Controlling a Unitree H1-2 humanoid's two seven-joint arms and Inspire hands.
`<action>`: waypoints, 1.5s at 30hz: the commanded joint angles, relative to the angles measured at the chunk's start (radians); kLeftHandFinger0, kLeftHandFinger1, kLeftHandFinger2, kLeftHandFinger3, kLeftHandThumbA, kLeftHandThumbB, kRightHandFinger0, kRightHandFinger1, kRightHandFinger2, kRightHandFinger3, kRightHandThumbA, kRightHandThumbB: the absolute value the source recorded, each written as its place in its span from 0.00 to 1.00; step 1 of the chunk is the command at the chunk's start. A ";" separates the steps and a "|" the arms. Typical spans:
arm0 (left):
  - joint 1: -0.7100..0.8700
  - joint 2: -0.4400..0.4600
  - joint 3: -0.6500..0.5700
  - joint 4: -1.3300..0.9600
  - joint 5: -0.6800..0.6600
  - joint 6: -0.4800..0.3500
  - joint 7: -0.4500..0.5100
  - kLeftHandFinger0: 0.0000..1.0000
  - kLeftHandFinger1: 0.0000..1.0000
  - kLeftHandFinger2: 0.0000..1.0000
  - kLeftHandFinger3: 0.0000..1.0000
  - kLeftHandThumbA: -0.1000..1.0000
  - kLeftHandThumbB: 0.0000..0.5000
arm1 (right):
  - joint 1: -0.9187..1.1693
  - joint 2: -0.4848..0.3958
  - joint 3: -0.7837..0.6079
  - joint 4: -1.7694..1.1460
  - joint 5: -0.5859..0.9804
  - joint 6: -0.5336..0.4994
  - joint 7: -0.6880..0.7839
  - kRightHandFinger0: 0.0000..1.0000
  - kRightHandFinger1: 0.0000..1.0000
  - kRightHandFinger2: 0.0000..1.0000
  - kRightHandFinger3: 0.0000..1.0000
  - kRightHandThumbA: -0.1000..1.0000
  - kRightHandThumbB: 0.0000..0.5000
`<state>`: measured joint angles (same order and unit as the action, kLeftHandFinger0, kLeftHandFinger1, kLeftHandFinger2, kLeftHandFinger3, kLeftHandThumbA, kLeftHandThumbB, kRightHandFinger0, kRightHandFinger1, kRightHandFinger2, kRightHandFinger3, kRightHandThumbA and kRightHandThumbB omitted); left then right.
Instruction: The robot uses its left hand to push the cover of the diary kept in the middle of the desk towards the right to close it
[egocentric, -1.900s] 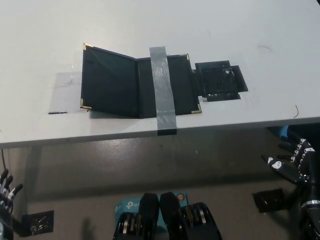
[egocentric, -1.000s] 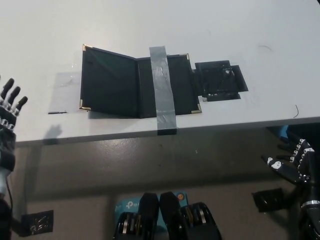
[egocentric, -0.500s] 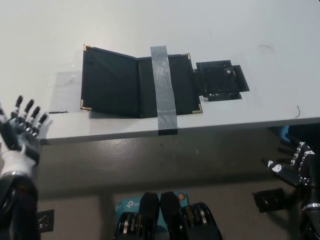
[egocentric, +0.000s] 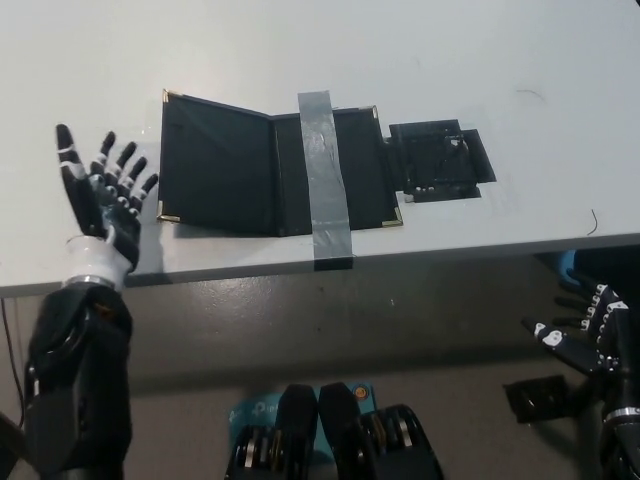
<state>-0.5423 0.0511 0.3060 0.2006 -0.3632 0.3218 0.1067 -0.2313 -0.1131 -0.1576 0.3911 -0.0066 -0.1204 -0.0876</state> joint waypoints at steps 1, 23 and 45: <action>-0.035 -0.015 0.002 0.031 -0.004 -0.020 0.011 1.00 1.00 1.00 1.00 1.00 0.36 | -0.040 -0.009 0.001 -0.027 0.001 -0.018 -0.009 0.49 0.65 0.72 0.76 1.00 0.76; 0.023 -0.017 0.030 0.034 0.014 -0.008 0.051 1.00 1.00 1.00 1.00 1.00 0.41 | -0.013 -0.001 -0.004 -0.023 -0.016 -0.045 -0.028 0.47 0.64 0.71 0.75 1.00 0.79; -0.005 0.044 0.088 0.043 -0.008 -0.020 0.061 1.00 1.00 1.00 1.00 1.00 0.39 | -0.007 -0.013 -0.010 -0.035 -0.007 -0.038 -0.028 0.48 0.64 0.69 0.70 1.00 0.77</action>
<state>-0.5080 0.0710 0.3859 0.2568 -0.3657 0.3221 0.1597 -0.2291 -0.1098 -0.1571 0.3892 -0.0201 -0.1269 -0.1053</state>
